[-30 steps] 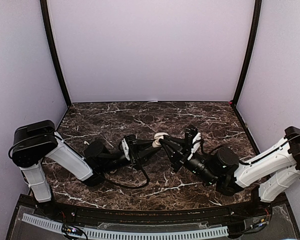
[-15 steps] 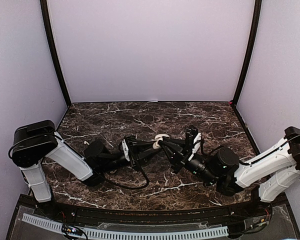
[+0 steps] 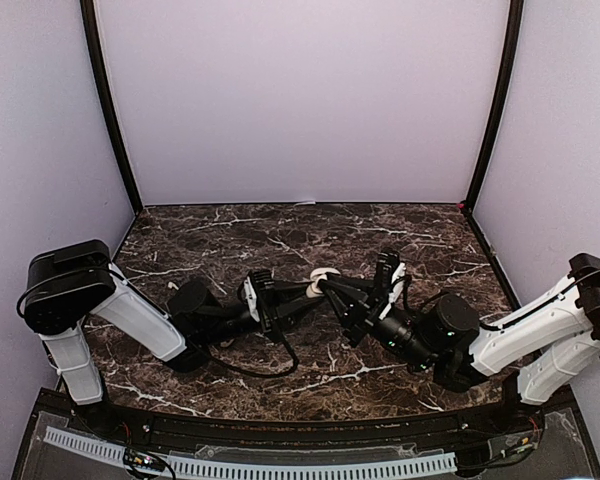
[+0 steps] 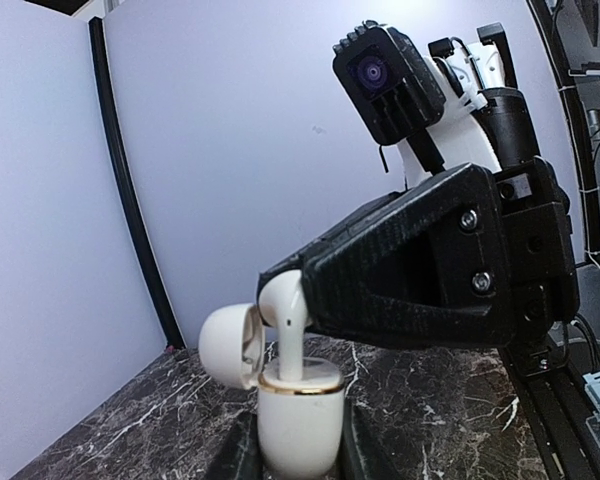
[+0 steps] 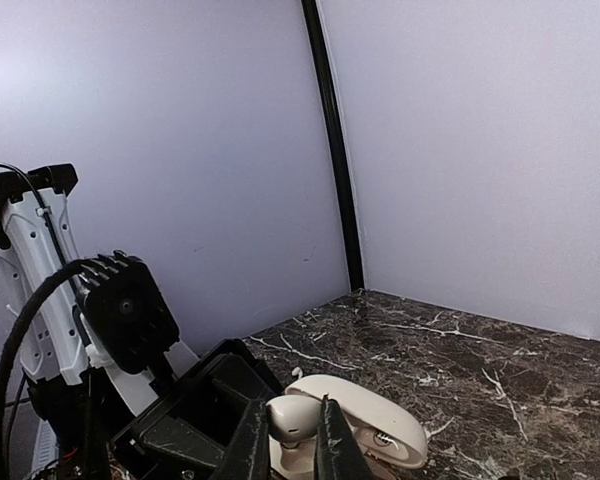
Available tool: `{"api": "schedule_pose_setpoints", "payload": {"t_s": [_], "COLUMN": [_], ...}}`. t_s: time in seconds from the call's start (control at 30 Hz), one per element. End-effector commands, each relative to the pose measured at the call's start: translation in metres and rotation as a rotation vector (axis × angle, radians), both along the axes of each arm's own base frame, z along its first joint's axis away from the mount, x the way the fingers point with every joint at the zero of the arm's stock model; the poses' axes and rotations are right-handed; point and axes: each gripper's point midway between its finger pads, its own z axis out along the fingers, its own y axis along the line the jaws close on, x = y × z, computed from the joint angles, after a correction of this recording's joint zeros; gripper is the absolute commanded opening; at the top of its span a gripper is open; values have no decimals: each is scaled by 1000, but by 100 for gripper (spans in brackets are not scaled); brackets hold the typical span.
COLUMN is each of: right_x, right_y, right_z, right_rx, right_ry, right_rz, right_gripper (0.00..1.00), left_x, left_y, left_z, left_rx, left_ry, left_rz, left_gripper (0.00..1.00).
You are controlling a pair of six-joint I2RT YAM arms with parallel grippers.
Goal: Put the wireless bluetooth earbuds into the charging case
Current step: Insert the left earbud into the left side groove of the charging case.
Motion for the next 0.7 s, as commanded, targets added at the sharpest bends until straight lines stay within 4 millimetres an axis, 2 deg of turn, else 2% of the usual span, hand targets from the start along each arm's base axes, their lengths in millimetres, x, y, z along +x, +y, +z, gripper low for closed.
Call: {"api": "schedule_pose_setpoints", "payload": {"t_s": [0.0,0.13,0.37,0.67], "right_x": [-2,-2,1,7], "right_y": [-2,-2,-7,-11], "right_z": [-1,-3,-7,-10], "right_rx": [33,40,42,19], "right_ry": [28,47,67,81], "right_rz": [16,22,3,-37], "right_gripper": [0,0,6,9], "left_x": [-17,-16,-15,-15], "left_y": [18,18,19,19], "left_z": [69,72,77,76], "left_rx": [-241,-250,-265,-262], "left_ry": [-125,-120,-118,-116], "left_rz": [-31,-30,-20,-23], "left_gripper": [0,0,0,0]}}
